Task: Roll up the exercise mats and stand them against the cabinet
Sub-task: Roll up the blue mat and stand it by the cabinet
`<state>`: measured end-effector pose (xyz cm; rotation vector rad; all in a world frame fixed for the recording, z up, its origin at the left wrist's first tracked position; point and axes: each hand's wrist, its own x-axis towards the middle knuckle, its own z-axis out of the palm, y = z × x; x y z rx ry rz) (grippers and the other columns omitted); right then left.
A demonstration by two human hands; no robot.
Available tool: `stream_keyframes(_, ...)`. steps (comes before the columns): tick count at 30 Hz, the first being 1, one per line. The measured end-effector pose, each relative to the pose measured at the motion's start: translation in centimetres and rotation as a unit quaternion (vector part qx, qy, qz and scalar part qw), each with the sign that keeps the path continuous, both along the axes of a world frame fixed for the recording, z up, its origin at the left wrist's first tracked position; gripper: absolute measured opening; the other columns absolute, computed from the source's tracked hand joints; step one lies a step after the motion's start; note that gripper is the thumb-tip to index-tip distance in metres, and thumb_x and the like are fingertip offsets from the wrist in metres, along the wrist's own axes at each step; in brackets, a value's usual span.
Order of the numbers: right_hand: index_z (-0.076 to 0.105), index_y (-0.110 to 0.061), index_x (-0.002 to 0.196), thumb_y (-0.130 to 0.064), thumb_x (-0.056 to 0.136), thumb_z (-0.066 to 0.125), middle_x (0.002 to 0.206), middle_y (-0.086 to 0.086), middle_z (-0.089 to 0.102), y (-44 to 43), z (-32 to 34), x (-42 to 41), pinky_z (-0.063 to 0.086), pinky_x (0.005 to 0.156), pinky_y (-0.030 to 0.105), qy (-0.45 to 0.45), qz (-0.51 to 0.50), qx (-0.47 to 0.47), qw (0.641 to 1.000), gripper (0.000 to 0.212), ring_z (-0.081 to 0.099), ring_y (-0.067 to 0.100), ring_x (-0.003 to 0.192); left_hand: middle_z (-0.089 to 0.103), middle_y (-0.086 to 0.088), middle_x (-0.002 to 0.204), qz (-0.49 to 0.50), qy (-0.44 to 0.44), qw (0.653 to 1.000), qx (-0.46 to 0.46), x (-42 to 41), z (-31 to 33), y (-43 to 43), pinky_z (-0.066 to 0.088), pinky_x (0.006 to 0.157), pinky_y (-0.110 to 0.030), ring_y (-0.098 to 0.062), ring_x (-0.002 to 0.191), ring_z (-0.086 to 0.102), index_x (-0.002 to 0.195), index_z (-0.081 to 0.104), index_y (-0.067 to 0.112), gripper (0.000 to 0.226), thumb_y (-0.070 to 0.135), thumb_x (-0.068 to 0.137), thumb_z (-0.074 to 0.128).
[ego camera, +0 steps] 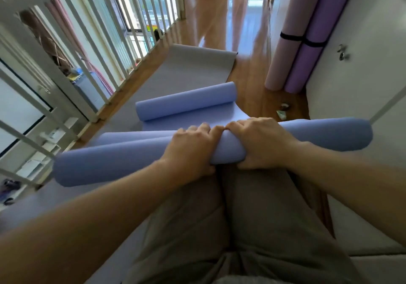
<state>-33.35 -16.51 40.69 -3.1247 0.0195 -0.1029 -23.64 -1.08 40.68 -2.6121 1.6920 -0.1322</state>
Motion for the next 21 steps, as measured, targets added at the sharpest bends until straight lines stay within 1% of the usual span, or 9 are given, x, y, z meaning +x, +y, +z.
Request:
stream_keyframes(4, 0.047, -0.024, 0.128, -0.059, 0.069, 0.068, 0.111, -0.004, 0.064, -0.3, 5.2, 0.5, 0.046, 0.078, 0.029, -0.014, 0.024, -0.038, 0.999, 0.072, 0.062, 0.016, 0.094, 0.052, -0.004, 0.126, -0.011, -0.031, 0.999, -0.039, 0.4, 4.1, 0.3, 0.047, 0.091, -0.040, -0.024, 0.110, 0.056, 0.142, 0.027, 0.025, 0.081, 0.046, 0.076, 0.068)
stream_keyframes(8, 0.048, -0.022, 0.125, -0.063, 0.070, 0.063, 0.106, -0.005, 0.063, 1.5, 8.2, -1.4, 0.047, 0.075, 0.026, 0.000, 0.050, -0.070, 0.996, 0.070, 0.060, 0.012, 0.084, 0.046, -0.004, 0.134, -0.023, -0.030, 0.998, -0.046, -1.5, 6.8, 2.4, 0.043, 0.097, -0.038, -0.022, 0.116, 0.051, 0.144, 0.022, 0.022, 0.081, 0.046, 0.080, 0.065)
stream_keyframes(11, 0.051, -0.024, 0.121, -0.061, 0.067, 0.066, 0.103, -0.007, 0.064, 4.0, 6.3, -4.0, 0.047, 0.073, 0.026, 0.004, 0.047, -0.036, 0.998, 0.067, 0.063, 0.014, 0.087, 0.044, -0.002, 0.132, -0.039, -0.033, 0.999, -0.004, -3.8, 5.3, 4.4, 0.041, 0.097, -0.035, -0.020, 0.114, 0.050, 0.144, 0.018, 0.025, 0.080, 0.047, 0.082, 0.063)
stream_keyframes(13, 0.052, -0.023, 0.123, -0.059, 0.067, 0.069, 0.109, -0.006, 0.064, 5.8, 4.0, -5.9, 0.048, 0.079, 0.027, 0.036, 0.023, 0.020, 0.999, 0.069, 0.064, 0.016, 0.092, 0.044, -0.002, 0.131, -0.053, -0.037, 0.997, 0.036, -5.2, 3.6, 5.5, 0.040, 0.097, -0.036, -0.022, 0.114, 0.050, 0.144, 0.017, 0.025, 0.078, 0.045, 0.083, 0.061)
stream_keyframes(14, 0.054, -0.022, 0.121, -0.059, 0.065, 0.071, 0.107, -0.004, 0.066, 6.4, 2.7, -6.6, 0.052, 0.080, 0.029, 0.048, 0.013, 0.044, 0.998, 0.069, 0.066, 0.017, 0.089, 0.044, -0.003, 0.131, -0.059, -0.037, 0.996, 0.058, -5.8, 2.9, 5.8, 0.039, 0.097, -0.037, -0.023, 0.114, 0.049, 0.144, 0.018, 0.025, 0.077, 0.043, 0.083, 0.061)
stream_keyframes(16, 0.059, -0.020, 0.114, -0.062, 0.060, 0.072, 0.099, -0.002, 0.069, 6.5, 1.1, -7.2, 0.058, 0.073, 0.036, 0.013, 0.018, 0.064, 0.998, 0.070, 0.067, 0.018, 0.082, 0.043, -0.004, 0.130, -0.060, -0.023, 0.994, 0.082, -6.5, 2.1, 6.0, 0.038, 0.096, -0.037, -0.025, 0.114, 0.049, 0.143, 0.019, 0.024, 0.077, 0.041, 0.083, 0.063)
stream_keyframes(18, 0.052, -0.023, 0.126, -0.069, 0.063, 0.070, 0.113, -0.003, 0.064, 6.1, 1.3, -7.2, 0.053, 0.086, 0.037, 0.032, 0.015, 0.071, 0.997, 0.080, 0.063, 0.017, 0.097, 0.045, -0.002, 0.127, -0.055, 0.018, 0.994, 0.094, -5.9, 2.0, 5.7, 0.039, 0.094, -0.036, -0.023, 0.113, 0.050, 0.142, 0.022, 0.025, 0.080, 0.044, 0.079, 0.067)
stream_keyframes(20, 0.032, -0.027, 0.141, -0.074, 0.067, 0.063, 0.131, -0.007, 0.050, 5.6, 1.9, -7.4, 0.040, 0.100, 0.034, 0.080, 0.004, 0.028, 0.996, 0.094, 0.049, 0.015, 0.116, 0.049, 0.000, 0.123, -0.053, 0.087, 0.988, 0.119, -4.6, 2.1, 4.9, 0.044, 0.089, -0.034, -0.022, 0.110, 0.054, 0.137, 0.028, 0.026, 0.082, 0.048, 0.071, 0.073)
stream_keyframes(21, 0.027, -0.027, 0.144, -0.074, 0.067, 0.062, 0.134, -0.007, 0.046, 5.3, 1.9, -7.5, 0.038, 0.101, 0.035, 0.089, -0.005, 0.005, 0.996, 0.097, 0.046, 0.016, 0.118, 0.052, 0.001, 0.122, -0.054, 0.125, 0.981, 0.137, -4.0, 2.2, 4.3, 0.046, 0.087, -0.033, -0.022, 0.108, 0.055, 0.134, 0.032, 0.026, 0.081, 0.048, 0.068, 0.075)
